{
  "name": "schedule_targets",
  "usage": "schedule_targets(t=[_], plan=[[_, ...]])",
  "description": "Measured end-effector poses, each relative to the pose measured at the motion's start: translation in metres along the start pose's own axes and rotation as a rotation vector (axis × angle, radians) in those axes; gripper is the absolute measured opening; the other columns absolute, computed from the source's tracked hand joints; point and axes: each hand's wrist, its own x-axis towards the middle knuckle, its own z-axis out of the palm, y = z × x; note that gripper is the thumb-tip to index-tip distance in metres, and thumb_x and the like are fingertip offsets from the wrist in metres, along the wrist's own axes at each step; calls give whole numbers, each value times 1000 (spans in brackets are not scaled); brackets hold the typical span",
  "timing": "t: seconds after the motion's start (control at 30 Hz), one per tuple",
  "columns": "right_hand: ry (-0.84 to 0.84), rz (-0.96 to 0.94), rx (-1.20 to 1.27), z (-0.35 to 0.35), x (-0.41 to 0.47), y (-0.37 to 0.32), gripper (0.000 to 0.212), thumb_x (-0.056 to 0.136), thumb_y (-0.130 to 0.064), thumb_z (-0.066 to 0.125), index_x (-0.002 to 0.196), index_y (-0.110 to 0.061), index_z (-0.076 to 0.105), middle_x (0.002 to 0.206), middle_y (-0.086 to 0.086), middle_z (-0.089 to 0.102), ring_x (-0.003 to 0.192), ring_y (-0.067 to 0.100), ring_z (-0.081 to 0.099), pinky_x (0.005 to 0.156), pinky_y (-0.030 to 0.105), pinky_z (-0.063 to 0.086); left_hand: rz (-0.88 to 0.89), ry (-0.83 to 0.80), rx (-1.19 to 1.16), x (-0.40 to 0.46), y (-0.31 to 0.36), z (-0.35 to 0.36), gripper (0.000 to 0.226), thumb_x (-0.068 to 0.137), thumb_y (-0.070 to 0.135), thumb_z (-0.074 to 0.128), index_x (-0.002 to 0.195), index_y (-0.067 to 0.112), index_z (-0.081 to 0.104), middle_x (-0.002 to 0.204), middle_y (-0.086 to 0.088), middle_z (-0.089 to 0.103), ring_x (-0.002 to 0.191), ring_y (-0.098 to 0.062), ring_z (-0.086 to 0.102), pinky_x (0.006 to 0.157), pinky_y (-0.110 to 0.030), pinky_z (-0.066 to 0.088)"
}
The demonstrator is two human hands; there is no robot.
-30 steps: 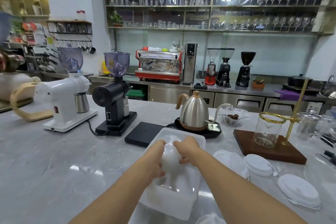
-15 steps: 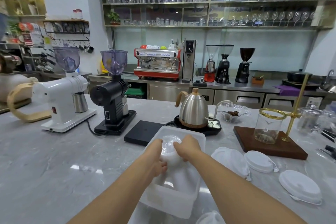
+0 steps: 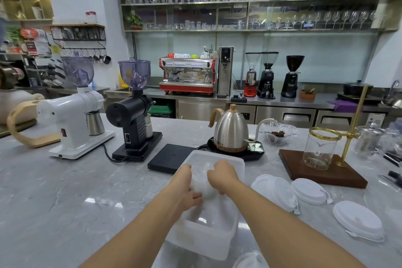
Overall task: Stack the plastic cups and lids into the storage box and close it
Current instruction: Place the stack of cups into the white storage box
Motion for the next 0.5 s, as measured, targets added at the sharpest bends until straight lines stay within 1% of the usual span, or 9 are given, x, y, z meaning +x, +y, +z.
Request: schedule_targets(t=[0.03, 0.07, 0.13, 0.2, 0.27, 0.3, 0.37, 0.43, 0.5], plan=[[-19, 14, 19, -1, -2, -1, 34, 95, -13, 46, 127, -5, 55, 126, 13, 57, 92, 36, 65, 68, 36, 57, 1, 1, 6, 0, 0, 0, 57, 103, 40, 48, 149, 7, 39, 147, -22, 42, 126, -46, 54, 104, -52, 44], [-36, 25, 22, 0, -2, -1, 43, 95, -13, 44, 138, -5, 48, 134, 14, 55, 100, 39, 66, 75, 41, 60, 3, 0, 5, 0, 0, 1, 57, 103, 40, 47, 149, 7, 39, 147, -23, 42, 126, -46, 53, 103, -51, 44], [-54, 34, 30, 0, -3, -2, 50, 96, -14, 43, 145, -7, 42, 138, 14, 53, 108, 40, 64, 81, 45, 60, 1, -3, -13, 0, 0, 1, 56, 103, 40, 47, 148, 8, 39, 149, -24, 42, 131, -46, 51, 106, -51, 42], [-56, 23, 39, 0, -4, -1, 51, 96, -17, 44, 147, -9, 40, 139, 13, 52, 111, 38, 63, 83, 43, 60, -5, -3, -17, 2, 0, -1, 49, 102, 40, 47, 139, 7, 45, 139, -23, 49, 126, -45, 55, 106, -50, 43], [-35, -4, 28, 0, -4, -1, 52, 97, -20, 46, 147, -11, 39, 142, 12, 51, 116, 35, 60, 90, 42, 56, -17, -22, -10, 1, 0, -1, 37, 101, 39, 47, 121, 7, 49, 122, -22, 55, 107, -43, 59, 96, -49, 44], [-27, -15, 32, 1, -4, -1, 52, 97, -22, 46, 148, -11, 38, 145, 11, 49, 119, 34, 58, 93, 42, 55, -23, -24, -8, 1, 1, -1, 37, 101, 39, 47, 119, 6, 47, 122, -22, 54, 104, -42, 58, 94, -49, 44], [-8, -14, 41, 1, -4, -1, 52, 97, -22, 46, 147, -10, 38, 146, 11, 48, 118, 33, 57, 94, 42, 54, -27, -22, -19, 3, 1, -1, 44, 100, 40, 48, 127, 5, 46, 129, -24, 51, 108, -42, 57, 95, -50, 45], [5, 7, 58, 1, -4, -2, 48, 97, -24, 45, 142, -8, 43, 140, 14, 52, 109, 32, 60, 92, 42, 55, -34, -15, -38, 2, 0, 0, 52, 99, 40, 49, 136, 4, 45, 134, -24, 50, 113, -43, 60, 102, -53, 46], [18, 36, 77, 1, -2, -2, 42, 97, -25, 44, 134, -5, 46, 132, 15, 56, 102, 31, 59, 91, 43, 55, -42, -3, -52, 3, 1, 0, 54, 98, 40, 50, 137, 3, 44, 138, -25, 49, 119, -44, 59, 107, -56, 44]])
